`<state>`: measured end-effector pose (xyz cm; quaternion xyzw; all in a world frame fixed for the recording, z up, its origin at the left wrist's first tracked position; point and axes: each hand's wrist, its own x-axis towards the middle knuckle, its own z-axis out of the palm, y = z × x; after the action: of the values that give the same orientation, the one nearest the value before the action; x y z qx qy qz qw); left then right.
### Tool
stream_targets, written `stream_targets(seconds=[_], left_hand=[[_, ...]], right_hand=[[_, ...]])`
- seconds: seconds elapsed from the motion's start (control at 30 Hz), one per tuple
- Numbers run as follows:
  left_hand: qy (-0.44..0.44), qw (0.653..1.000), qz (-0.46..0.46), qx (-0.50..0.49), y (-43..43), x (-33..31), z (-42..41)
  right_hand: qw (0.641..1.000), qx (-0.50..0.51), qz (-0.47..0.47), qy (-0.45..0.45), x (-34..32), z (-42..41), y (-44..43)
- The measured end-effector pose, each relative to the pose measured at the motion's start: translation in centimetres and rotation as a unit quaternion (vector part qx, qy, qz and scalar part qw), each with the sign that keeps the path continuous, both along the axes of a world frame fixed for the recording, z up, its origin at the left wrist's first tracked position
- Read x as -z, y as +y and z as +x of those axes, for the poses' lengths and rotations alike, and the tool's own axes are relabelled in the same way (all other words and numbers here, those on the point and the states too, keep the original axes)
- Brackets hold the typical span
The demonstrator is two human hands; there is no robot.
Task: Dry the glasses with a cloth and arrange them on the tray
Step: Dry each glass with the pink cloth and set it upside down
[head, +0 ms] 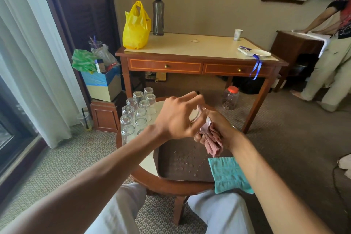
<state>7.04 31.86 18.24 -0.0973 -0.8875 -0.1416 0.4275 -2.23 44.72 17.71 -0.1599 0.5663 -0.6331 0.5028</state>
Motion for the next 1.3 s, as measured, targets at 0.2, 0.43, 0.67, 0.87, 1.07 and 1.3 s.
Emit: stream_targets(seconds=[0.2, 0.43, 0.67, 0.87, 1.07, 1.3], left_hand=[[-0.021, 0.979, 0.199, -0.043, -1.0, 1.0, -0.7], [-0.184, 0.678, 0.7, -0.127, 1.6, -2.1, -1.5], [0.036, 0.986, 0.149, -0.064, 1.1, -0.8, -0.7], [0.01, 0.995, 0.1, -0.013, -0.3, -0.1, -1.2], [-0.122, 0.676, 0.724, -0.056, 0.8, -1.4, -2.3], [-0.092, 0.779, 0.612, -0.099, 1.1, -2.4, -2.0]], right_hand=[[0.984, 0.155, -0.048, 0.071, 0.5, -0.2, -1.7], [0.87, 0.279, -0.04, 0.405, 0.8, 0.1, -2.6], [0.996, -0.03, 0.034, 0.075, -2.0, -1.8, 0.3], [0.995, 0.027, 0.06, 0.079, -2.5, -0.7, 0.8], [0.803, 0.24, 0.044, 0.544, -1.6, 0.5, -1.1], [0.876, 0.205, 0.062, 0.432, -3.0, -0.4, -1.0]])
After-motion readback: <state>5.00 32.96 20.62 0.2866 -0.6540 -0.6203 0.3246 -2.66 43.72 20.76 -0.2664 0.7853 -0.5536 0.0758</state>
